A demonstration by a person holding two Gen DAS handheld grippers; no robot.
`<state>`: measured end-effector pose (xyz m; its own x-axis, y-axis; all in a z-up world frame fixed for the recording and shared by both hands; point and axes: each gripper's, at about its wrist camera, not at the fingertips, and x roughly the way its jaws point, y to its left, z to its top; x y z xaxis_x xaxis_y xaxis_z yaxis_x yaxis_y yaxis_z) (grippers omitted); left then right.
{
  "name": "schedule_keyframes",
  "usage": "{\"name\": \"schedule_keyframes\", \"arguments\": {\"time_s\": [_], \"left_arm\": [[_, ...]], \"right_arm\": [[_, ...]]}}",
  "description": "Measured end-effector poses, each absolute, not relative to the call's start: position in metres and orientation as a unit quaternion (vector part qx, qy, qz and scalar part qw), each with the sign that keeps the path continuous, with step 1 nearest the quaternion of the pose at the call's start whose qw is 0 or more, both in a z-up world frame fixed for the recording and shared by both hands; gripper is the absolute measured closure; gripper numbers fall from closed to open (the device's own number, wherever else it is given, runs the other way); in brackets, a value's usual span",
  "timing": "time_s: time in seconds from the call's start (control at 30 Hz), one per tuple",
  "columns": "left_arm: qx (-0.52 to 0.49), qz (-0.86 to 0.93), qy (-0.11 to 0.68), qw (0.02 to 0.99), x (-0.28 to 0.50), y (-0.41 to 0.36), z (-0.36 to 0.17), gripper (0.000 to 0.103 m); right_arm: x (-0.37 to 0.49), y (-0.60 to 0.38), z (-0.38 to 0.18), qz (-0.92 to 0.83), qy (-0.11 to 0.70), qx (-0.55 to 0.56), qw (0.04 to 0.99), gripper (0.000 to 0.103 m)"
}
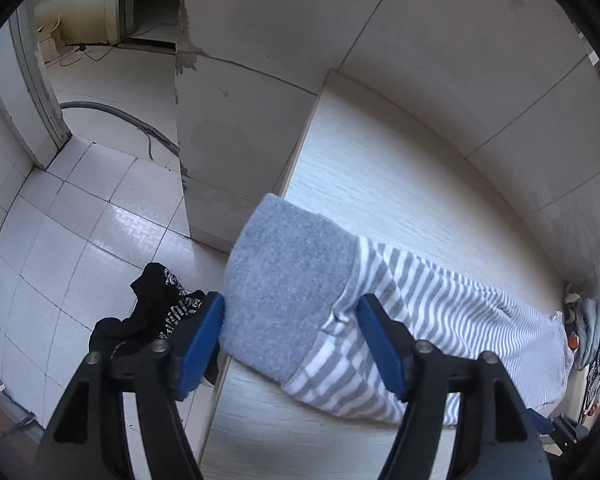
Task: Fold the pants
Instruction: 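Grasp the grey cuff with the left gripper and lift it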
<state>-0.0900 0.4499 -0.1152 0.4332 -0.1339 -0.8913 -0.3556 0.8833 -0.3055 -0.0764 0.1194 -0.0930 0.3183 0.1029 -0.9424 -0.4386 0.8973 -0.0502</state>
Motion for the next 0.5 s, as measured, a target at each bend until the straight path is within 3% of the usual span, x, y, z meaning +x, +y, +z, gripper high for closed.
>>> {"name": "schedule_keyframes", "arguments": {"time_s": [0.03,0.2,0.33,0.5], "left_arm": [[-0.223,0.071,0.525,0.819,-0.091,0.449,-0.113,0.041],[-0.215,0.081,0.518,0.824,-0.098,0.460,-0.102,0.077],[-0.246,0.084,0.511,0.819,-0.105,0.474,-0.094,0.084],[-0.235,0.071,0.489,0.837,-0.110,0.464,-0.069,0.086]], "right_arm": [[-0.076,0.120,-0.093,0.169,0.559,-0.152,0.798,0.068],[-0.074,0.117,-0.093,0.164,0.558,-0.146,0.800,0.068],[-0.071,0.115,-0.092,0.162,0.557,-0.142,0.802,0.068],[-0.071,0.111,-0.091,0.164,0.552,-0.139,0.806,0.068]]}}
